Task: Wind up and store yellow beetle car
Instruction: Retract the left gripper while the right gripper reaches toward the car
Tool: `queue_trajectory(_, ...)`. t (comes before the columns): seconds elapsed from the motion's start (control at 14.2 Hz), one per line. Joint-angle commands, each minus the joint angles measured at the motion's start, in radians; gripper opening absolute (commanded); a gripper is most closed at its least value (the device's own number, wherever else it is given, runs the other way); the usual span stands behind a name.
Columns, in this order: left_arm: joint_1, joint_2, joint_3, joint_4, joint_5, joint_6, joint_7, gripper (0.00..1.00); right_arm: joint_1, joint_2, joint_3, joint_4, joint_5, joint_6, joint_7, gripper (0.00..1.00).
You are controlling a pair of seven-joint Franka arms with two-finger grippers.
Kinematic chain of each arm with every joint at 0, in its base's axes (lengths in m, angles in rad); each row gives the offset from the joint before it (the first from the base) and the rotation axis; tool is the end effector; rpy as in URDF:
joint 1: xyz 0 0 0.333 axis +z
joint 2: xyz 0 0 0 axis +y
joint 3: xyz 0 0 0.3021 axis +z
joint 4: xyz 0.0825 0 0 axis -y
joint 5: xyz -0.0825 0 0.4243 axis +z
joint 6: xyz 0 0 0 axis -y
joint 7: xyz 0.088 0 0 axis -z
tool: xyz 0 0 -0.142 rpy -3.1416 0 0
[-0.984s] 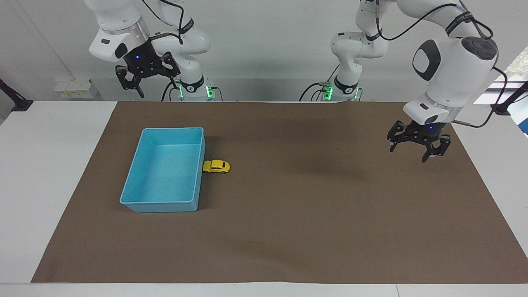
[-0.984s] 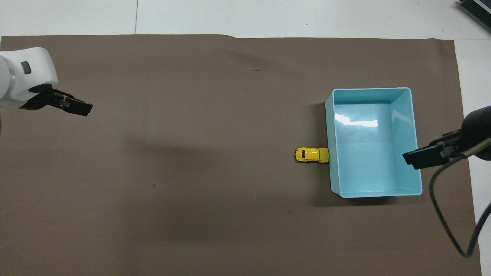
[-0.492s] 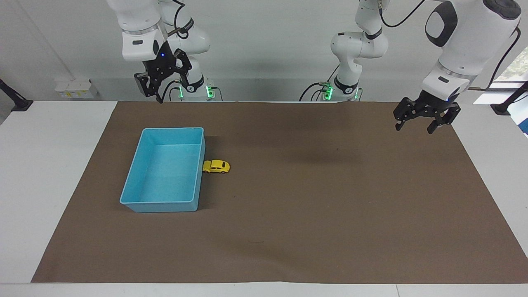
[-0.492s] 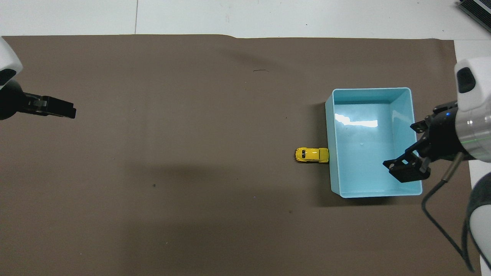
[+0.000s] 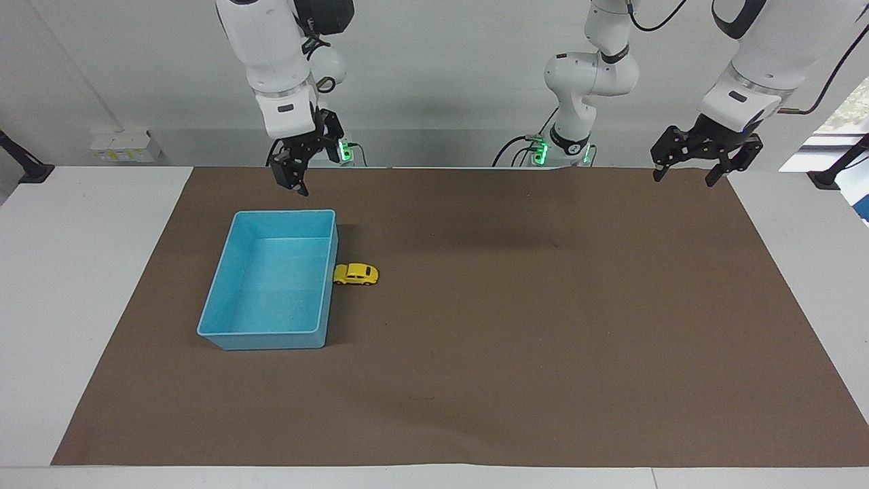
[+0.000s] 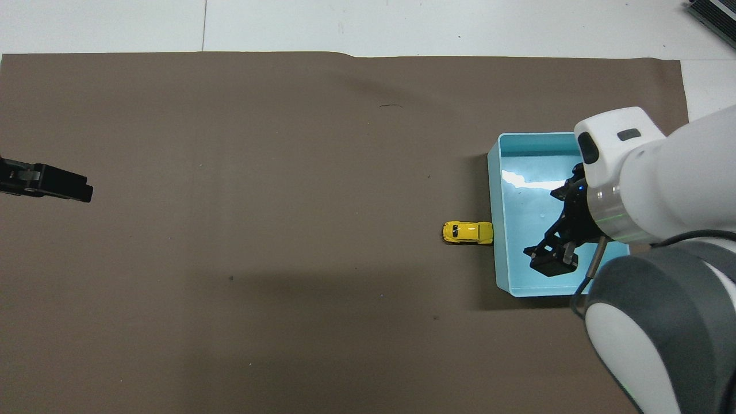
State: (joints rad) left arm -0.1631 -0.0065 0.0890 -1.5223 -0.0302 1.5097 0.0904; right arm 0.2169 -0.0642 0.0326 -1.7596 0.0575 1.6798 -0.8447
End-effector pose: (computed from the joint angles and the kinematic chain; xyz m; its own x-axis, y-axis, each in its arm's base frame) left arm 0.5849 -0.0477 0.5988 0.9862 -0.1655 -0.0033 -0.1654 -0.9857 0.0312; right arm 0.5601 0.1509 0.5257 0.4652 0.8847 0.0306 0.8847 -0.4636 -0.0483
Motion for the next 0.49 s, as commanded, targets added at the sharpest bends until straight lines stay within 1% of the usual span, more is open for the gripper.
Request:
queue_trajectory(0.0, 0.005, -0.003, 0.005, -0.012, 0.019, -0.003, 0.012, 1.00, -0.002, -0.011, 0.003, -0.099, 0.002, 0.086, -0.098, 1.00)
queue_trajectory(0.14, 0.000, 0.002, 0.001, -0.010, 0.044, -0.006, 0.014, 1.00, 0.019, 0.019, 0.001, -0.121, 0.001, 0.141, -0.173, 1.00)
queue_trajectory(0.28, 0.007, 0.002, 0.001, -0.009, 0.041, -0.003, 0.011, 1.00, 0.039, 0.070, 0.001, -0.124, 0.001, 0.190, -0.238, 1.00)
queue_trajectory(0.42, 0.008, -0.001, 0.011, -0.010, 0.039, -0.006, 0.009, 1.00, 0.059, 0.096, 0.001, -0.141, -0.005, 0.244, -0.267, 1.00)
